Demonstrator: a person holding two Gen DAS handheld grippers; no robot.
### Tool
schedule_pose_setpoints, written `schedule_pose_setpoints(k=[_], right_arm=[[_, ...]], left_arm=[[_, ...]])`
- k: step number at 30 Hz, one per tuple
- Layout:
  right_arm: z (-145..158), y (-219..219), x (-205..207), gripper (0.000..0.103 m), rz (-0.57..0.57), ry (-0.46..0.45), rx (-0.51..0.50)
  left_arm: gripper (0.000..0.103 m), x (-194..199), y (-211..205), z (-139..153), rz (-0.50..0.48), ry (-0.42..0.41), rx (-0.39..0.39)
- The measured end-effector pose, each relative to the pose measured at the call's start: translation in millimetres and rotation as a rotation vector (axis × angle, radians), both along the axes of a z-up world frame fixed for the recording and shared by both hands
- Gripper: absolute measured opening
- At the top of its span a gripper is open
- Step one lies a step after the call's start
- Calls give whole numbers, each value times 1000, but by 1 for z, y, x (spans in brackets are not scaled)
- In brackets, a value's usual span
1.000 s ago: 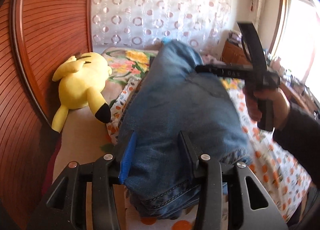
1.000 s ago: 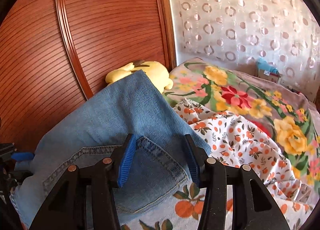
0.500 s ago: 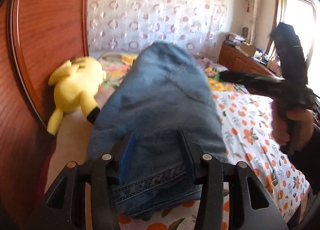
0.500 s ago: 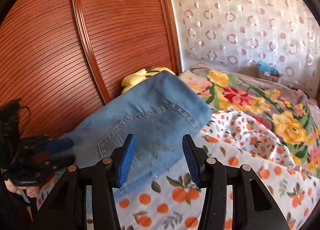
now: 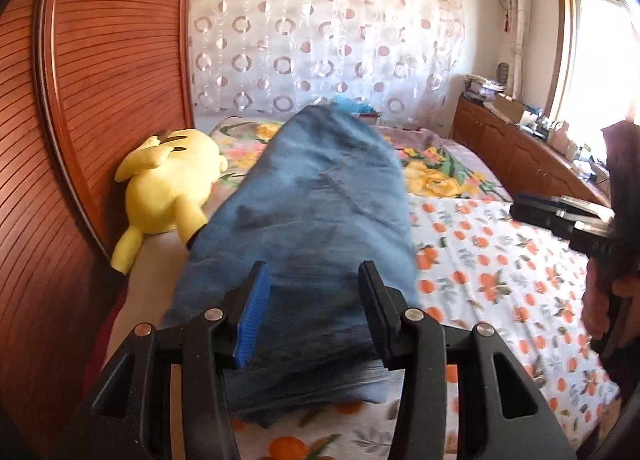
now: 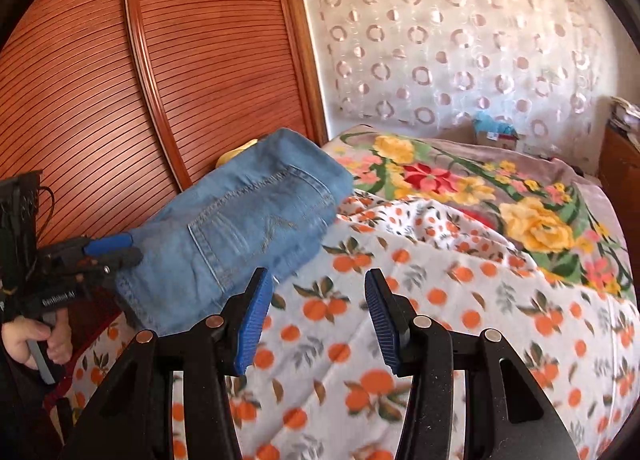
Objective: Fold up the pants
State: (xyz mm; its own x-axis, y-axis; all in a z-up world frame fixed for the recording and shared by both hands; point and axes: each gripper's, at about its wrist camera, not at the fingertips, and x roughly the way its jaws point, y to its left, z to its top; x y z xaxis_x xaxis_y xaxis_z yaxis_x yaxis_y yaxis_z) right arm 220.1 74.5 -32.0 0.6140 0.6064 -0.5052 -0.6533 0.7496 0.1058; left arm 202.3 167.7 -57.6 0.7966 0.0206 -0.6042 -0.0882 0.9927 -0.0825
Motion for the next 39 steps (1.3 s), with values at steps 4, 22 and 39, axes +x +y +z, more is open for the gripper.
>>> schedule_pose_setpoints(k=[4, 22, 39], right_arm=[[-1, -19, -24, 50, -41, -2, 2], [4, -100, -123, 63, -234, -10, 5], [27, -121, -202, 65, -343, -28, 19]], left_arm=[[48, -5, -25, 7, -25, -18, 23], [90, -7, -128, 16, -178, -37, 24], [90, -41, -182, 26, -220, -58, 67]])
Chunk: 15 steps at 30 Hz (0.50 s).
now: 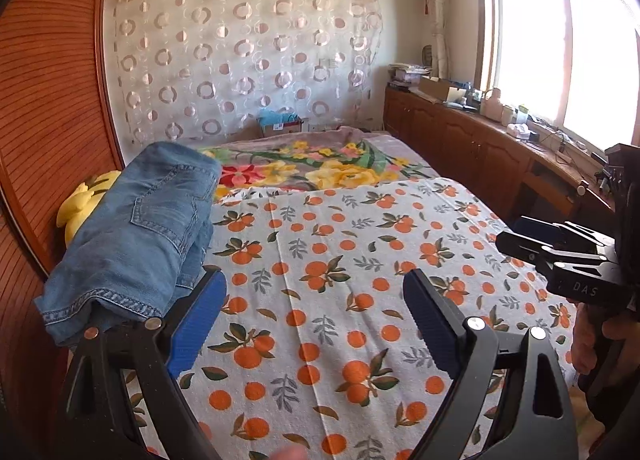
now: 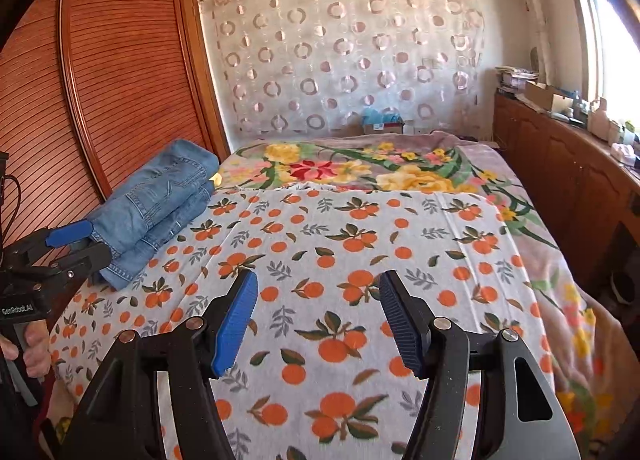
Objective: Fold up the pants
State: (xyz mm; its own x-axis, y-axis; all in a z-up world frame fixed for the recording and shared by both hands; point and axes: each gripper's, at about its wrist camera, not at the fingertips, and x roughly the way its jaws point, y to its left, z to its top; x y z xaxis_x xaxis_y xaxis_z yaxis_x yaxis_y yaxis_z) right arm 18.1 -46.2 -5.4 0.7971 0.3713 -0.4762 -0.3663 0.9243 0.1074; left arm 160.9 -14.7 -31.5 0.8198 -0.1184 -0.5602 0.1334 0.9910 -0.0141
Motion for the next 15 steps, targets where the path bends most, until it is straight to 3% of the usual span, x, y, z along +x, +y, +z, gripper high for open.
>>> schedule_pose_setpoints(k=[15], right_arm=[[26, -17, -82, 65, -39, -114, 17]], left_arm=[[90, -61, -10, 45, 39, -98, -1]])
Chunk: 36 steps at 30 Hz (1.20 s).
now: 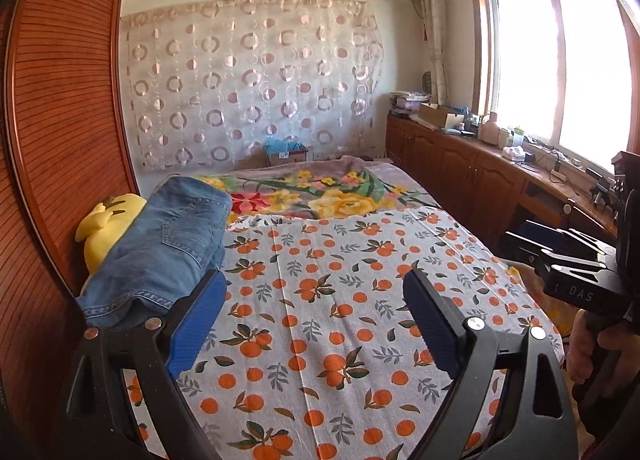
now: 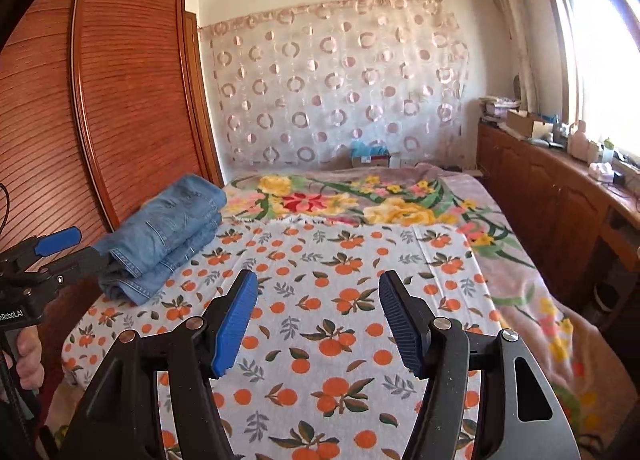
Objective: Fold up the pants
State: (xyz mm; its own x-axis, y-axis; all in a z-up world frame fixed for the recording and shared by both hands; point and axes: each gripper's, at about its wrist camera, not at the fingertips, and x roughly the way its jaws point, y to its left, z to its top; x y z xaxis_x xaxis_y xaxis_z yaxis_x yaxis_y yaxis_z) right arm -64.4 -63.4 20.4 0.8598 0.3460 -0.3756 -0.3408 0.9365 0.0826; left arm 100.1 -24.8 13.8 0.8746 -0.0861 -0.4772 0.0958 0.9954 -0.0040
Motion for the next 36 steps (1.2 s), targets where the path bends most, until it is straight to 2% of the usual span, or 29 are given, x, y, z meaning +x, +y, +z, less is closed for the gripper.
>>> schedule_pose_setpoints(k=[11, 36], right_arm=[[-4, -5, -23, 65, -7, -46, -11], [-9, -16, -10, 65, -2, -55, -38]], left_arm=[[90, -23, 9, 1, 43, -31, 4], [91, -23, 17, -8, 68, -18, -11]])
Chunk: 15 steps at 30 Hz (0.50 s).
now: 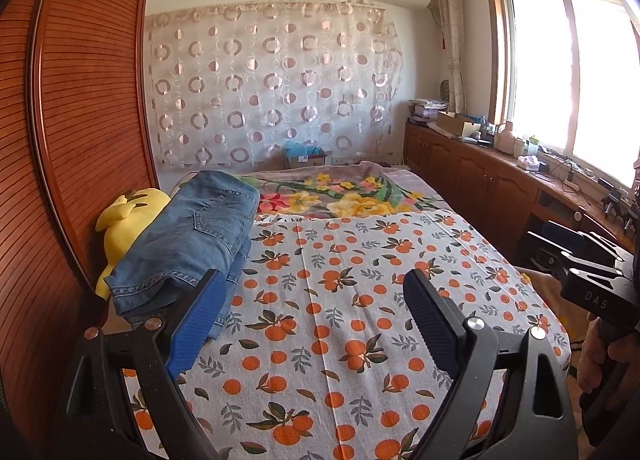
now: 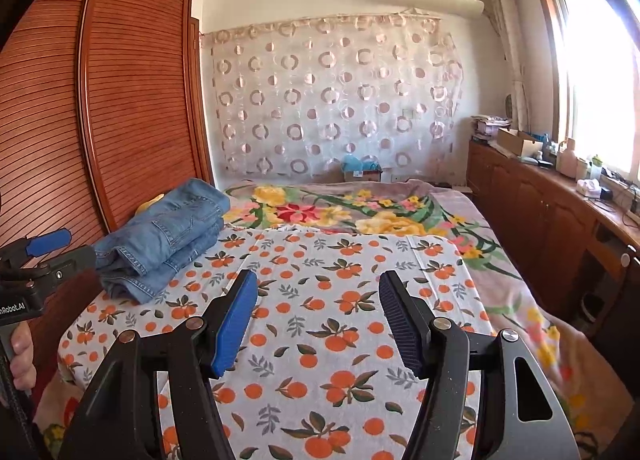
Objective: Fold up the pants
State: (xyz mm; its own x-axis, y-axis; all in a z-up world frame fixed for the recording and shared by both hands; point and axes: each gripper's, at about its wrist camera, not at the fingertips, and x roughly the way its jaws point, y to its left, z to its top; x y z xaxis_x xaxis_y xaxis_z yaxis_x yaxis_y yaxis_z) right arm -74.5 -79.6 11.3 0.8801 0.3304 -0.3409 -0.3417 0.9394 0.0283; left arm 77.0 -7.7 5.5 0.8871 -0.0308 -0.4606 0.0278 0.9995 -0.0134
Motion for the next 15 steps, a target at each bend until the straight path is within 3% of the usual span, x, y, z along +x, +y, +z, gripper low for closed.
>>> schedule_pose_setpoints(k=[15], right_arm=[[-4, -3, 3, 65, 7, 2, 2]], left_arm=[[91, 0, -2, -1, -2, 3, 1]])
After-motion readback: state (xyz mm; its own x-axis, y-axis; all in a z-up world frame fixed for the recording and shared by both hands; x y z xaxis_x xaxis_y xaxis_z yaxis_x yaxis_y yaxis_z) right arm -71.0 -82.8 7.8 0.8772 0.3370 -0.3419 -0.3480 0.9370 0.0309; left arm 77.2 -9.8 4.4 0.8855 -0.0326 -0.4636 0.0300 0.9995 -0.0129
